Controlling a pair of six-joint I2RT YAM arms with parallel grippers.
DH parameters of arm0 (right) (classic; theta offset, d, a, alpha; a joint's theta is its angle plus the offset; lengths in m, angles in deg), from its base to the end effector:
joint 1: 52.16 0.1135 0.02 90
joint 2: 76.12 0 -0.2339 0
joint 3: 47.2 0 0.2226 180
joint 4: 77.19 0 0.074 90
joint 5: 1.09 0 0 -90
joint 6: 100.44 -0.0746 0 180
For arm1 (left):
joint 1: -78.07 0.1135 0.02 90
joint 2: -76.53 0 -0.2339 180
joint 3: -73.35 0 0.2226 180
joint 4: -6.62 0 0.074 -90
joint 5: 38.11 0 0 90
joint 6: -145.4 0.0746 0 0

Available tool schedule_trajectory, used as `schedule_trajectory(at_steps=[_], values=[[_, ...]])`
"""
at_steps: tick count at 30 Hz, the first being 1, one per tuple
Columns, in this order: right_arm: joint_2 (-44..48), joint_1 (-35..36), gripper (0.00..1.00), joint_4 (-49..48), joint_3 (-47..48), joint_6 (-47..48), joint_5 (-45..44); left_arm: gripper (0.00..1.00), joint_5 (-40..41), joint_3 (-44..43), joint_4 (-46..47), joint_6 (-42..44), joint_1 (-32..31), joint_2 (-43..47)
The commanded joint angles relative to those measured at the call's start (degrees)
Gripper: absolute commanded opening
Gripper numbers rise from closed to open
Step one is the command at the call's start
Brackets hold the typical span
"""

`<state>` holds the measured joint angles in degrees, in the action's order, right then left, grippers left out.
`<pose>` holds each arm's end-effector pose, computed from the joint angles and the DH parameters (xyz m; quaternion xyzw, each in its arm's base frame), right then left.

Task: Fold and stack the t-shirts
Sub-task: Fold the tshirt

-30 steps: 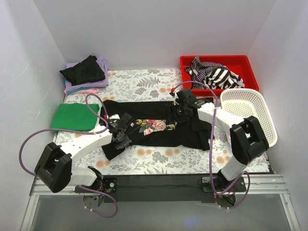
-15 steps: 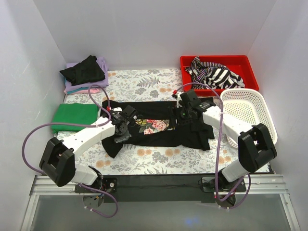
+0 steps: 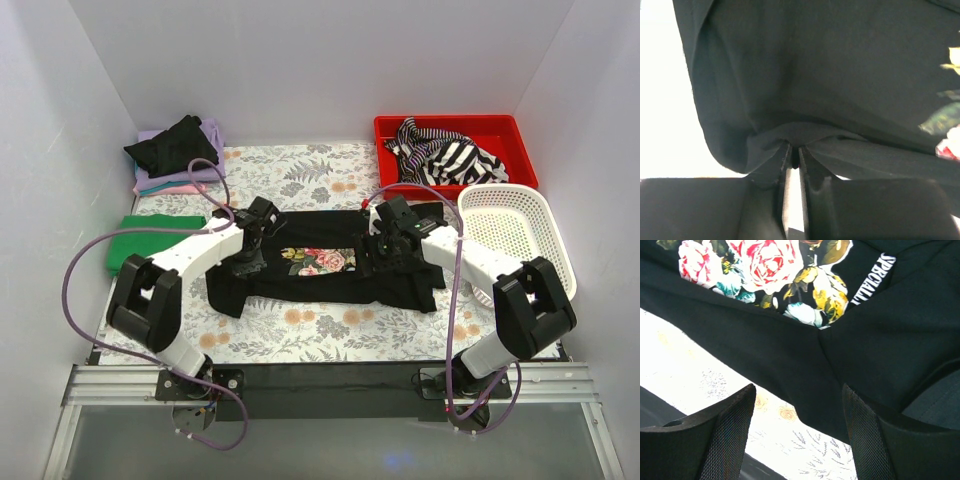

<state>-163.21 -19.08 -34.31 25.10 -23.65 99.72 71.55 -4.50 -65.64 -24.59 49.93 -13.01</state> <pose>0.2455 0.1766 0.1658 -0.1908 0.9373 0.1921 0.2193 0.2334 -0.0964 0.1588 -0.4383 0.8810 0.0580 0.1686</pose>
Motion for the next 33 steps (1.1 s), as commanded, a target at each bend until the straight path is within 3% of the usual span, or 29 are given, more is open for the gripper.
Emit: schedule_trajectory(at_steps=[1,5,7,15,22,27,33], values=[[-0.8,0.14,0.75,-0.53,1.61,0.99,3.16,0.09,1.25,-3.08,0.64,4.31,1.77,-3.78],[-1.77,0.49,0.75,-0.7,1.69,1.0,3.69,0.3,0.12,-5.89,1.16,7.82,4.4,-6.61],[-1.86,0.67,0.75,-0.79,1.7,1.17,4.39,0.34,2.21,-8.44,-0.24,8.62,5.37,-8.89],[-5.01,4.53,0.75,-2.81,4.42,1.09,9.75,0.36,4.06,-12.31,-1.64,9.59,10.38,-11.71],[-9.76,12.7,0.75,-15.89,6.97,-7.59,16.52,0.36,3.98,-13.46,1.51,5.47,14.95,-4.87],[-14.07,16.13,0.74,-33.2,5.39,-15.6,16.96,0.36,4.34,-8.38,6.94,3.08,17.32,2.86],[-21.88,21.32,0.75,-39.46,11.88,-20.89,17.93,0.36,-0.15,-0.99,9.69,0.98,21.11,9.38]])
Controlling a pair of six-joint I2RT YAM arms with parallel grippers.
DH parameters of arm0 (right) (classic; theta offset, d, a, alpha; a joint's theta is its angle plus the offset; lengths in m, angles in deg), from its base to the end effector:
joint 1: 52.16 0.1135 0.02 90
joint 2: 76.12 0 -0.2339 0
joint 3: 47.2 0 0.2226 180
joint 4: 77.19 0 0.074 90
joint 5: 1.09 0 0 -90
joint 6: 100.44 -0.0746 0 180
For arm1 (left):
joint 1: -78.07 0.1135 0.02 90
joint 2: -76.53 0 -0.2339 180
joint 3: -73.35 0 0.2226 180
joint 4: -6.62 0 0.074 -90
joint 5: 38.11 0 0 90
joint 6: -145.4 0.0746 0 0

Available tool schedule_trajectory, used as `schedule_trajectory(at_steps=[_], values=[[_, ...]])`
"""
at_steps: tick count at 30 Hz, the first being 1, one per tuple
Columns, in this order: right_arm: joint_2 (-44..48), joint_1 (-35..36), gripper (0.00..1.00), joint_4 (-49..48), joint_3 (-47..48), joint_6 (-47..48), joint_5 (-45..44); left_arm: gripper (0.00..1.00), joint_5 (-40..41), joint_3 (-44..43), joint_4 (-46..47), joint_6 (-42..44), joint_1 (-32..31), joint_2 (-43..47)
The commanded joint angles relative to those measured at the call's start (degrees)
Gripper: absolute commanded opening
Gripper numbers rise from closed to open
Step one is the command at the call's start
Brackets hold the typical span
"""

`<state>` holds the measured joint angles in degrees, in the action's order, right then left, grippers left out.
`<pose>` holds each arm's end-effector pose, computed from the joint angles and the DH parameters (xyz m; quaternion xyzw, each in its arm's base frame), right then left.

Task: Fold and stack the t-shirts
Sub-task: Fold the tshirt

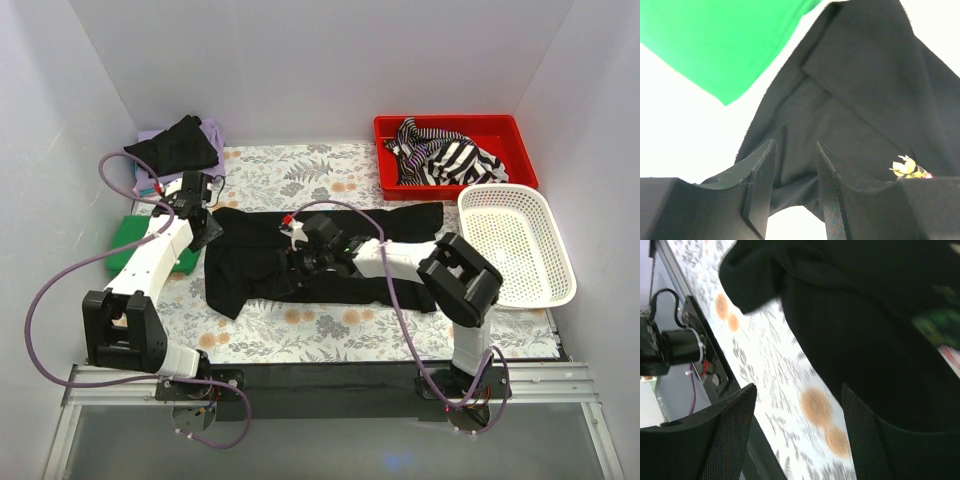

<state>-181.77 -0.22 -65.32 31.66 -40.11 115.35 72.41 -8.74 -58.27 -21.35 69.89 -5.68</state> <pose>0.2154 0.3289 0.1504 -0.2666 0.8418 0.4316 0.1845 0.2726 -0.0128 0.2144 -0.5730 0.7721 -0.0155 0.2745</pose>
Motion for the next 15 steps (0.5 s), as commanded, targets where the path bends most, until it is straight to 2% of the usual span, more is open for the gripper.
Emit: schedule_trajectory(at_steps=[1,6,15], values=[[-4.38,4.2,0.75,-8.71,7.68,-4.78,0.83,0.36,-1.0,3.7,2.32,-2.44,2.02,2.49],[-11.42,7.82,0.74,-9.24,14.38,-6.01,0.9,0.36,-3.45,3.97,3.64,-0.77,5.28,5.04],[-16.78,9.93,0.74,-8.36,18.25,-7.86,-2.35,0.36,-5.92,6.07,4.52,0.64,6.95,6.1]])
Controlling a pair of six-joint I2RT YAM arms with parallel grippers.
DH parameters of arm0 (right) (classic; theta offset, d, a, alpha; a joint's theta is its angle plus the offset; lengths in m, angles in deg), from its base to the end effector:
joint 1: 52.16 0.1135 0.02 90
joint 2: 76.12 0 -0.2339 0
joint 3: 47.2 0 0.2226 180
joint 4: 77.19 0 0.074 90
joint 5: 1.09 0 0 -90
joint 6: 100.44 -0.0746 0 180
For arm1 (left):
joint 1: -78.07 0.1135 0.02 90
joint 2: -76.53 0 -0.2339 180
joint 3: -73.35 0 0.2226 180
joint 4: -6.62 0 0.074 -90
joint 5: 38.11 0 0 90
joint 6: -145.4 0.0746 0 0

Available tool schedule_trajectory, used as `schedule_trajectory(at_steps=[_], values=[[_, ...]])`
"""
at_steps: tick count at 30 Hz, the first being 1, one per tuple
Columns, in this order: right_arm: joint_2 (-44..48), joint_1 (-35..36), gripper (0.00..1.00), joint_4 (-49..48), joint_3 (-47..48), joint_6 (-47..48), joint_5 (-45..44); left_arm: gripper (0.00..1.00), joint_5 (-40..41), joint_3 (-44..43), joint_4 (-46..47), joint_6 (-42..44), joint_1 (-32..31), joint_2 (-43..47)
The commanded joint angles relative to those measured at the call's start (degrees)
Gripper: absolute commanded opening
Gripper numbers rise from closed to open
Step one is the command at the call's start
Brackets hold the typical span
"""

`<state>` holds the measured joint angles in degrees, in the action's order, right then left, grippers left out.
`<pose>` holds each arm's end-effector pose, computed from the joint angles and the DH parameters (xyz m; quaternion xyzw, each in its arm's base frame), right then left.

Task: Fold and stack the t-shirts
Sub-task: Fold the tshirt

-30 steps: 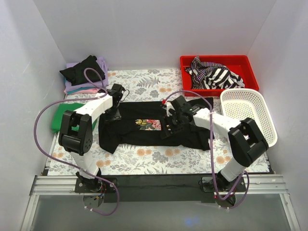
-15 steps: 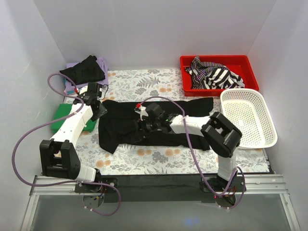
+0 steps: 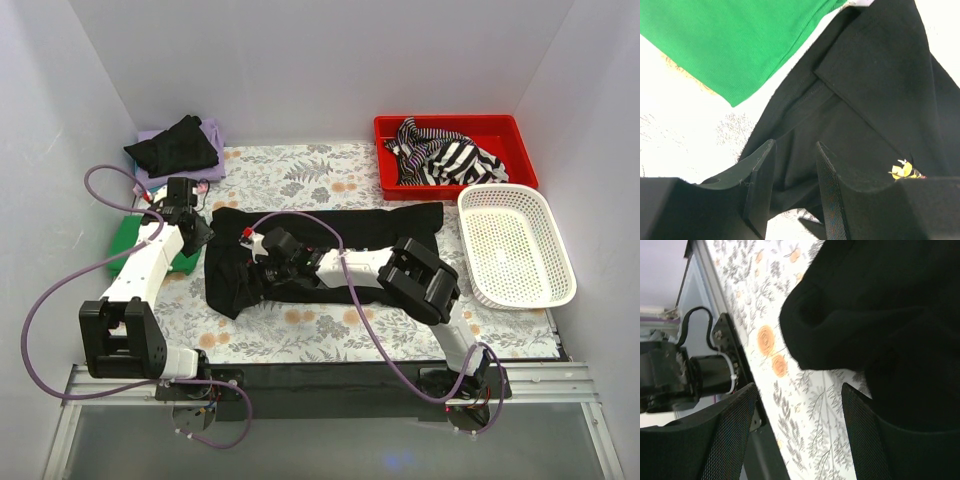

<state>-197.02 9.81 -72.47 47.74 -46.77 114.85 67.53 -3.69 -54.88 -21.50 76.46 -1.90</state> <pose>0.1881 0.4228 0.1448 -0.2962 0.8011 0.4923 0.1679 0.2625 0.0127 0.2074 -0.6135 0.7431 -0.0445 0.2635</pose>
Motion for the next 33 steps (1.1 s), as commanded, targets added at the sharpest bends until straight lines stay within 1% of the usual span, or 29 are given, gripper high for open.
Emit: schedule_trajectory(at_steps=[1,7,11,15,17,18,19,20,21,24,26,27,29,30,33], values=[[-1.7,0.25,0.74,-0.69,2.25,-0.93,-3.42,0.36,-1.22,1.11,1.04,0.96,0.46,2.49],[-4.78,0.95,0.72,2.39,5.42,0.13,-6.24,0.36,-1.23,0.06,1.13,1.85,0.64,2.06],[-6.45,1.66,0.71,2.65,7.17,0.48,-7.03,0.36,-1.14,-0.03,1.31,2.46,0.81,1.71],[-8.03,2.53,0.68,4.06,9.37,0.3,-6.51,0.36,-1.14,0.15,1.48,3.08,0.99,1.36],[-8.47,3.06,0.57,4.59,10.25,0.56,-6.42,0.36,-1.14,0.23,1.66,3.25,1.08,1.35],[-8.73,3.32,0.5,4.85,10.77,0.74,-6.07,0.36,-1.14,0.32,1.83,3.34,1.08,1.44],[-8.82,3.59,0.41,5.2,11.39,1.26,-5.55,0.36,-1.22,0.41,1.92,3.51,1.25,1.44],[-9.09,3.68,0.36,5.55,11.83,1.62,-4.85,0.36,-1.22,0.32,1.83,3.51,1.17,1.35],[-9.0,3.94,0.25,5.56,12.53,1.97,-4.32,0.36,-1.14,0.24,1.66,3.51,1.25,1.27],[-8.21,4.21,0.14,6.08,14.02,3.64,-4.05,0.36,-1.14,-0.38,1.31,3.6,1.43,1.7],[-8.64,4.21,0.13,6.08,15.43,5.3,-3.35,0.36,-0.87,-0.73,1.31,3.69,1.52,2.05],[-9.08,4.21,0.14,6.78,17.7,5.66,-2.56,0.36,-0.87,-0.91,1.31,3.78,1.52,2.14],[-10.84,4.21,0.14,7.57,20.35,7.06,-0.19,0.36,-0.79,-1.17,0.96,4.04,1.43,2.06],[-11.46,4.12,0.14,8.27,23.14,7.24,2.34,0.36,-0.7,-1.61,0.69,4.13,1.52,2.06],[-12.95,4.12,0.15,8.89,25.97,7.86,4.82,0.36,-0.08,-3.01,-0.27,4.83,1.43,2.06]])
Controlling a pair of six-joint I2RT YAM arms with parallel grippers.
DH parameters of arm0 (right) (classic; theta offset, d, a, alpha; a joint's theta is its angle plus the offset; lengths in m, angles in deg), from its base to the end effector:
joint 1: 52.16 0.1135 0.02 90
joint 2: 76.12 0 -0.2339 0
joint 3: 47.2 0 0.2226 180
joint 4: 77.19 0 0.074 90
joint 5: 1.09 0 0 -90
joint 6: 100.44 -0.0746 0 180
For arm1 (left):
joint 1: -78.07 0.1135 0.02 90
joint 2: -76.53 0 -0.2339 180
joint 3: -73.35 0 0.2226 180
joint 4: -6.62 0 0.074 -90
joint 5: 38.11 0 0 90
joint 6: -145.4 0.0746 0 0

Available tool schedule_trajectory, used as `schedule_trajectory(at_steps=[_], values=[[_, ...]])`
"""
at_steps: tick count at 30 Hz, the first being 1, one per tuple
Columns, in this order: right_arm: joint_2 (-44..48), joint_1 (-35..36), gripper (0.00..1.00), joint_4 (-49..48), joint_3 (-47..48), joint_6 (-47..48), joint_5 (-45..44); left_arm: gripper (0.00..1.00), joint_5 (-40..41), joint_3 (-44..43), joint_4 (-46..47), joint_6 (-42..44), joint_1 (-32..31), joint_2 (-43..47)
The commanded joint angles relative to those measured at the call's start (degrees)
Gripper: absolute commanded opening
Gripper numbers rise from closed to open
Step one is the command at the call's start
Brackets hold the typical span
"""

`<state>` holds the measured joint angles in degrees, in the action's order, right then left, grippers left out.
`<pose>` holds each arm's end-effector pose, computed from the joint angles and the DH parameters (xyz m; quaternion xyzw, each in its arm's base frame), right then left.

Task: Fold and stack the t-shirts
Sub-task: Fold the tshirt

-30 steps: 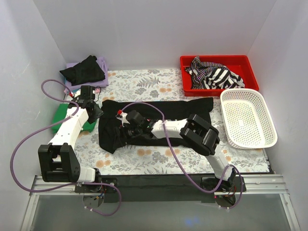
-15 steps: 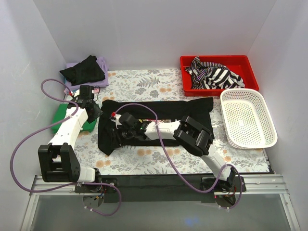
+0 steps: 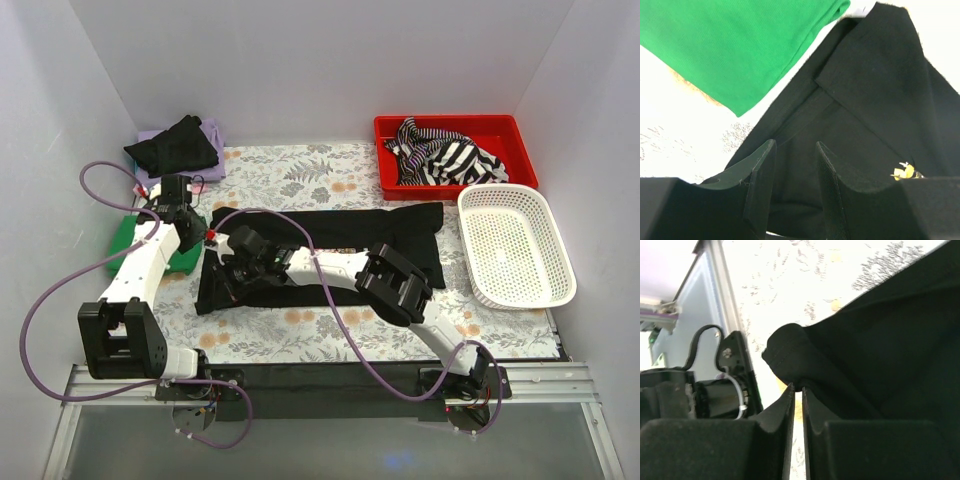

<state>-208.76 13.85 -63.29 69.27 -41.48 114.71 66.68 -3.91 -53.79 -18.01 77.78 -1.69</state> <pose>0.1795 0.4832 0.1528 -0.3601 0.7719 0.4929 0.1775 0.2649 0.0177 0.2105 -0.5979 0.7529 -0.0473 0.2710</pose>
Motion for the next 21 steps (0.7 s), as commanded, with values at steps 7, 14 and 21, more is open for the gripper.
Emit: schedule_trajectory(at_steps=[7,14,21], values=[[-5.69,-2.12,0.2,3.58,12.26,2.48,4.52,0.36,0.86,-4.12,-2.6,1.69,0.12,2.54],[-8.42,-5.64,0.19,4.28,15.26,1.95,1.88,0.36,2.7,-4.55,-3.57,0.99,2.05,3.59],[2.45,-9.23,0.45,4.55,2.72,8.09,-14.14,0.37,-1.59,-4.3,-1.29,2.39,2.23,4.65]])
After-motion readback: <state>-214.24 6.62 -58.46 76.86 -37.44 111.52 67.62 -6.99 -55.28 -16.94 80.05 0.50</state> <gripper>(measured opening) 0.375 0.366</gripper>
